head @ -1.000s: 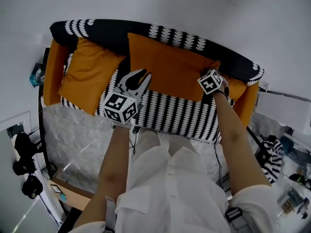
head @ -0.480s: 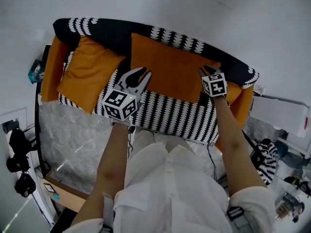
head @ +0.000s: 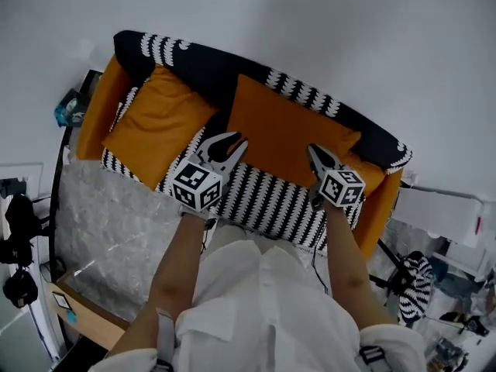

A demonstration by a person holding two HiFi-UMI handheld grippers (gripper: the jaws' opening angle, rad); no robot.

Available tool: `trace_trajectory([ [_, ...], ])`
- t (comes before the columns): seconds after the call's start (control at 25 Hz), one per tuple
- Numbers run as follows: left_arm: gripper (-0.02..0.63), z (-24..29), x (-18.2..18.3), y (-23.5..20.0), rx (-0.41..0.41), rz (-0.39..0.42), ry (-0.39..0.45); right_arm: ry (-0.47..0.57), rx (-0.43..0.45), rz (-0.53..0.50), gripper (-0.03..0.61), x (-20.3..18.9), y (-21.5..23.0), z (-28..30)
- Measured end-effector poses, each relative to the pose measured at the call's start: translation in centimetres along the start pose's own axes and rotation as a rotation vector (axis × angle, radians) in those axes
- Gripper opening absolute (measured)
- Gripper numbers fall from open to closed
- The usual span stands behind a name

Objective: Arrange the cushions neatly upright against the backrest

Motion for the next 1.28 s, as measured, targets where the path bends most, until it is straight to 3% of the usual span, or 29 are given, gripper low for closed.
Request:
trace_trajectory([
  [0.16,0.095,-4.3,0.7,-1.5,-0.03,0.016,-0.005,0.06,0.137,0.097,0.008,-0.4,-6.7,0.2],
  [0.52,0.095,-10.4,1.2,-3.1,-0.016,0.038,0.023,0.08,0.203,-0.036,0.008,0.3,-15.0,0.2],
  [0.8,0.095,-15.1,-0.1,-1.7,0.101,0.015,0.051,-0.004,0.301,-0.166,0.008,-1.7,-17.6,-1.8],
  [1.28,0.096,-28.1,-2.3,0.2,0.361,0.004,0.122,-0.102,0.464,-0.237,0.008,-4.0,-24.7,1.2],
])
Point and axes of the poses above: the fingertips, and each gripper's own axes: z forward along the fingers, y to its right, x out of its top, the point moved 7 cm from there along -z, backward along the fingers, and after that the axes turned 2 degrees about z, right-handed, at the moved point
